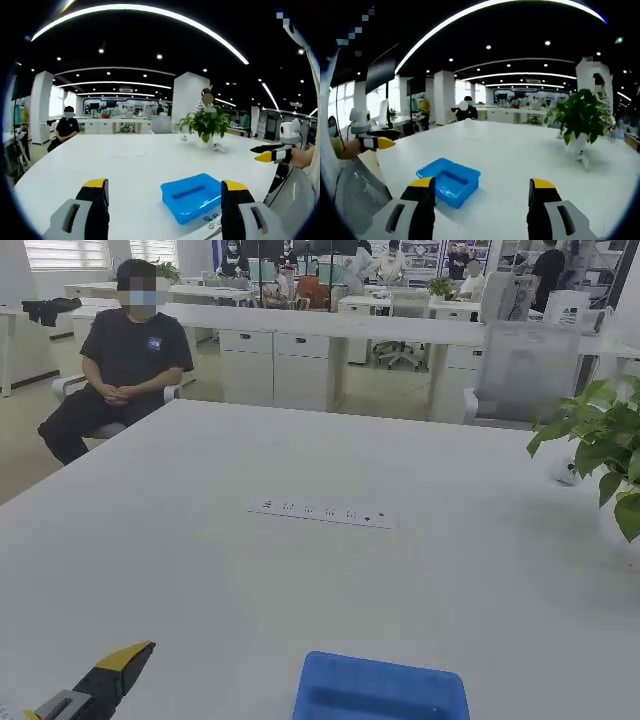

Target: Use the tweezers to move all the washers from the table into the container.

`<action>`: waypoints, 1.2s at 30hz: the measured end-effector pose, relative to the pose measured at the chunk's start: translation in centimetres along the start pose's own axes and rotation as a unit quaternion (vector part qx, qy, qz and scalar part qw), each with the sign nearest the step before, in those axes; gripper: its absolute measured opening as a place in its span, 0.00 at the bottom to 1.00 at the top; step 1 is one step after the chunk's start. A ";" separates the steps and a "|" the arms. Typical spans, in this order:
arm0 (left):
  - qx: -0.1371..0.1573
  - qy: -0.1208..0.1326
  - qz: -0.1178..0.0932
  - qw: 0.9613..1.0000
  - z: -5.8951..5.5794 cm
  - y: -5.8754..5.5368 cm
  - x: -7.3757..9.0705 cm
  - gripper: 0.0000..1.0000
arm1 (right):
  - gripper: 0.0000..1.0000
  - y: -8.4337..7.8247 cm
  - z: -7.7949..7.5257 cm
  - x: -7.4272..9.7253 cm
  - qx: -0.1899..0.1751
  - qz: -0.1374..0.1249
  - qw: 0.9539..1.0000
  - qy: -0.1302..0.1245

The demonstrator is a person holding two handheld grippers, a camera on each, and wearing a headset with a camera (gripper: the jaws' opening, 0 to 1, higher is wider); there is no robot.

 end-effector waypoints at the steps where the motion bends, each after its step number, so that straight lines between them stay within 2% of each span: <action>1: 0.000 0.001 0.000 1.000 0.0 0.0 0.0 0.94 | 0.72 0.0 0.1 0.0 0.001 0.001 1.000 0.000; 8: 0.002 0.006 0.002 1.000 0.2 -0.1 0.1 0.93 | 0.72 -0.2 0.5 -0.2 0.010 0.008 1.000 0.005; 15: -0.005 0.004 0.007 1.000 0.0 -0.2 0.0 0.93 | 0.71 -0.1 0.2 -0.1 0.006 0.006 1.000 0.001; 19: -0.004 0.005 0.009 1.000 0.0 -0.3 0.0 0.92 | 0.71 -0.5 0.3 -0.2 0.007 0.014 1.000 0.003; 36: -0.005 0.004 0.017 1.000 -0.1 -0.5 -0.1 0.91 | 0.71 -0.6 0.3 -0.2 0.013 0.012 1.000 0.006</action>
Point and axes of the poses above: the centre of the closed fingertips' face, and the gripper's own axes: x roughly backward along the fingers, z roughly to its left, y roughly out of its top, the point moved 1 cm from there along x, roughly backward along the fingers, and after that the axes turned 7 degrees about z, right-handed, at the moved point
